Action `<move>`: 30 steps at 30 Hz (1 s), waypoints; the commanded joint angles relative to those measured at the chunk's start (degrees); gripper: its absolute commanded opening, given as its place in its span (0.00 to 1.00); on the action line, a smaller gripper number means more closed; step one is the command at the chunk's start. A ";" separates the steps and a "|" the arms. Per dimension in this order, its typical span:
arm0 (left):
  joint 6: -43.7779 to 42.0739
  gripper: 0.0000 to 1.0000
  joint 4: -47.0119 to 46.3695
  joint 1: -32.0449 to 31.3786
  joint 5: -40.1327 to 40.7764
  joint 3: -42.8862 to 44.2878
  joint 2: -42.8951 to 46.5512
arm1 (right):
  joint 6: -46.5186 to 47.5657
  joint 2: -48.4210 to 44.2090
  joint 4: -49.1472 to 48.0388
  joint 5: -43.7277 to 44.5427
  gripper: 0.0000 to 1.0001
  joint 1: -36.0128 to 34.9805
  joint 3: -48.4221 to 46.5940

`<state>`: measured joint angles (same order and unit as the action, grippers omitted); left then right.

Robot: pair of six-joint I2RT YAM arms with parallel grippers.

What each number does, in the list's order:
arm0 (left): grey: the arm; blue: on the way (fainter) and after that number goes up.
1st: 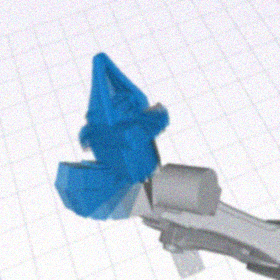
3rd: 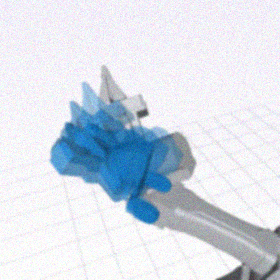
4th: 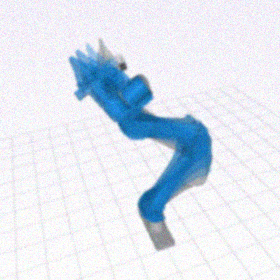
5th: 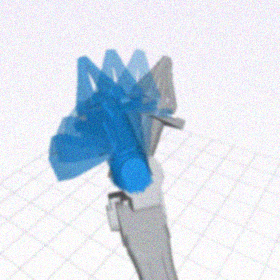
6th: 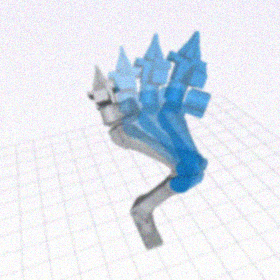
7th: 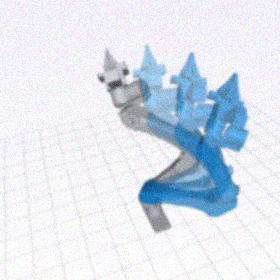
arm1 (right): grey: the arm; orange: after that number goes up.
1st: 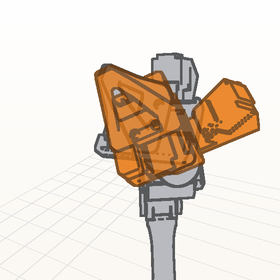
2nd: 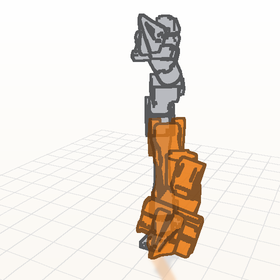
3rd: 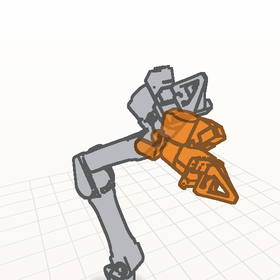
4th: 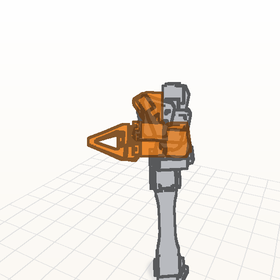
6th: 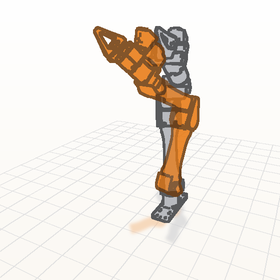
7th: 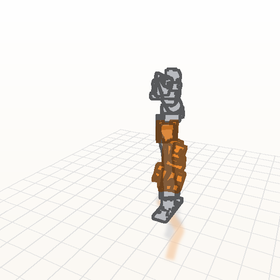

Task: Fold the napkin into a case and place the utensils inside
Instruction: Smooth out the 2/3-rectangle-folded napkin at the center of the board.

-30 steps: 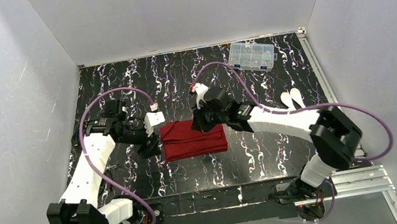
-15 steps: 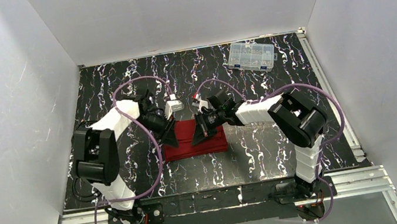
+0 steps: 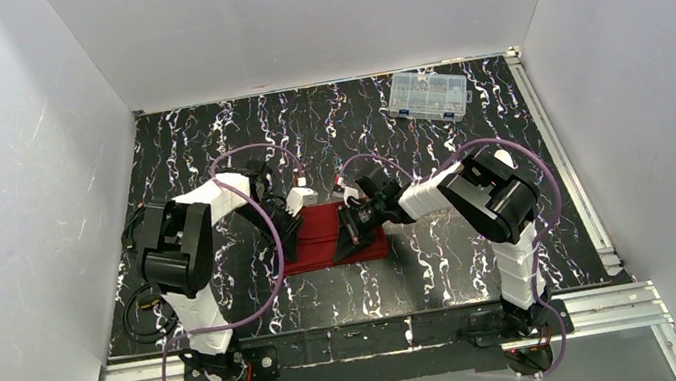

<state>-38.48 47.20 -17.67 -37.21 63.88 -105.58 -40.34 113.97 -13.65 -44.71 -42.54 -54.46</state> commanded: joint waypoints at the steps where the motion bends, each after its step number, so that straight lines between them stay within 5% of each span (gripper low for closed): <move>1: -2.97 0.12 -2.01 -1.19 7.42 -2.26 1.23 | 0.25 0.59 -2.13 2.00 0.01 0.21 1.92; 12: -7.44 0.07 -8.30 -3.11 16.68 -7.52 3.62 | 2.63 -3.22 -1.45 -3.02 0.01 1.86 6.03; 22: -8.16 0.07 -8.35 -3.26 18.05 -7.54 3.59 | 8.08 -8.30 4.16 -5.18 0.01 8.71 13.90; 30: -7.38 0.14 -3.19 -3.31 14.74 -3.23 5.24 | 11.69 -18.56 13.40 -1.97 0.02 8.91 8.49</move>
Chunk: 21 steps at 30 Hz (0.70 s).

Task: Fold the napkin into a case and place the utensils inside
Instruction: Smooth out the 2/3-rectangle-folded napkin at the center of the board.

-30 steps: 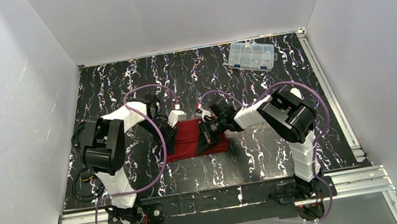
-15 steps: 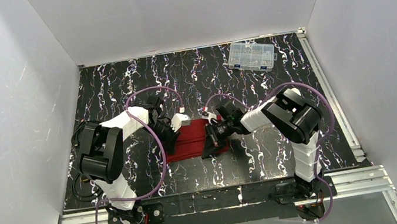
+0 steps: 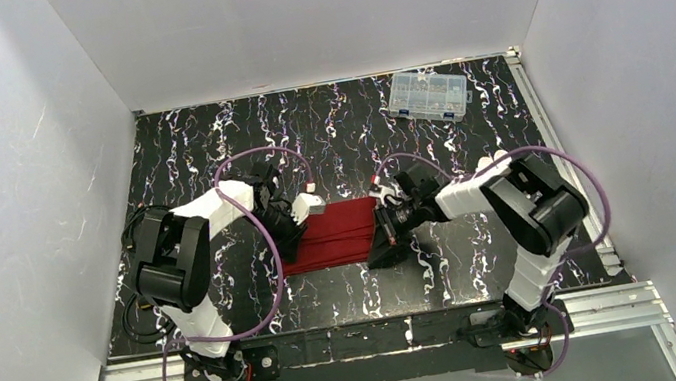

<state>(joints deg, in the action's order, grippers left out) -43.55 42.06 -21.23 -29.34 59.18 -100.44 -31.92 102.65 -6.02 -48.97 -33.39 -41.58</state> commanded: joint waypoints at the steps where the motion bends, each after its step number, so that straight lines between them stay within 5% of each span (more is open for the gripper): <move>1: -2.51 0.19 3.44 0.30 5.55 2.56 0.77 | 3.79 -8.68 7.92 3.21 0.04 -0.50 -5.78; 7: -7.98 0.37 15.95 0.30 -4.85 8.79 4.80 | 5.81 -11.95 13.45 8.41 0.12 -2.17 -14.05; 13: -15.25 0.44 26.67 0.53 -8.17 12.39 7.40 | 6.52 -8.16 14.17 21.75 0.13 -6.85 -21.50; 21: -29.15 0.45 21.68 1.33 -1.63 1.23 17.07 | 4.72 3.16 9.09 30.82 0.09 -11.81 -30.62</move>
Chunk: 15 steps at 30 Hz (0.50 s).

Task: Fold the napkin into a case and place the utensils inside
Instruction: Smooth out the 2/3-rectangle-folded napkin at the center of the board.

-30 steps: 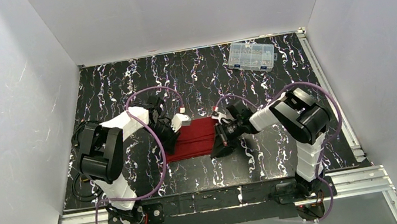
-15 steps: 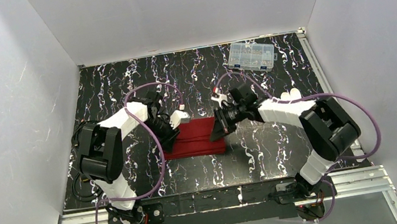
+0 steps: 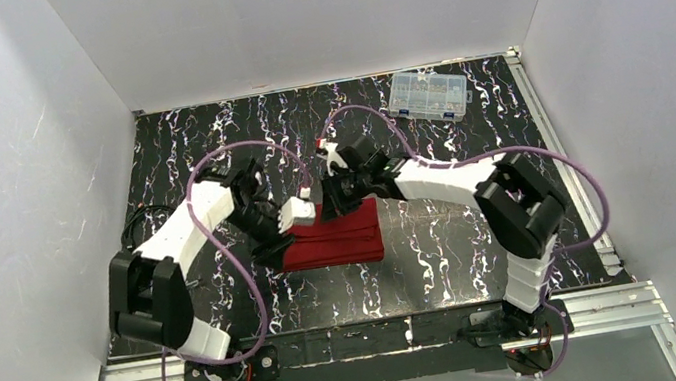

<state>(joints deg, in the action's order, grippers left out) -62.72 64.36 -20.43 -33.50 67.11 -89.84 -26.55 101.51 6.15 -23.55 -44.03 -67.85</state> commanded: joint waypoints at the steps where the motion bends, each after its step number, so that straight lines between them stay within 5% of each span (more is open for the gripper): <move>1: -12.03 0.46 -3.09 0.54 3.26 -9.18 8.61 | -1.56 5.44 -4.62 4.66 0.08 -1.28 -5.03; 8: -27.57 0.48 -21.33 0.42 6.13 -27.36 22.50 | -7.23 10.74 -13.60 -0.30 0.02 -2.30 -5.44; 15: -34.25 0.48 -34.18 0.42 6.15 -33.09 24.23 | -9.18 12.02 -18.08 -1.18 0.01 -2.94 -4.54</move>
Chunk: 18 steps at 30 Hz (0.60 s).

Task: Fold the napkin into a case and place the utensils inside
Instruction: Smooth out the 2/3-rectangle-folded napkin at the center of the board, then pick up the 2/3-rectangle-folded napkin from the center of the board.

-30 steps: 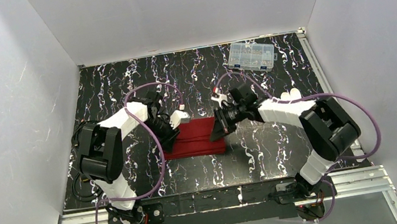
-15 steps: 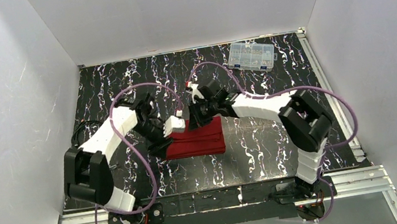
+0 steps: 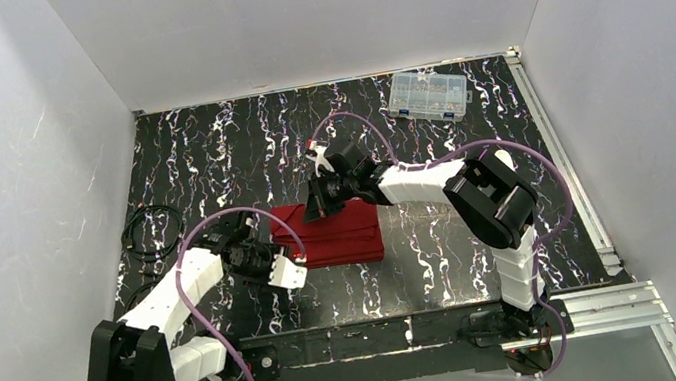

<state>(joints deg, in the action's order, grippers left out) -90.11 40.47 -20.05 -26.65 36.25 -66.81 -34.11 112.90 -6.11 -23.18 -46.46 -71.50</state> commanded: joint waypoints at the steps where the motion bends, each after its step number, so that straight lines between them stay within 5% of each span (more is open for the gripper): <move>1: -7.79 0.48 -11.83 0.08 -0.82 -2.98 1.27 | -1.73 1.03 -6.02 -1.69 0.01 -0.50 -0.96; 12: -17.66 0.47 -7.28 0.07 -0.10 -4.30 -2.69 | -2.64 4.23 -10.18 -1.61 0.01 -0.52 0.65; 18: -16.16 0.46 -8.53 0.05 0.48 -3.91 -5.63 | -2.60 4.06 -11.13 -1.04 0.01 -0.56 2.56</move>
<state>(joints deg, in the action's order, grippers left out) -105.73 30.52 -20.05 -25.98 32.62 -70.11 -36.49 117.16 -14.04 -24.18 -46.89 -70.32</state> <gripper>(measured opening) 0.471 0.031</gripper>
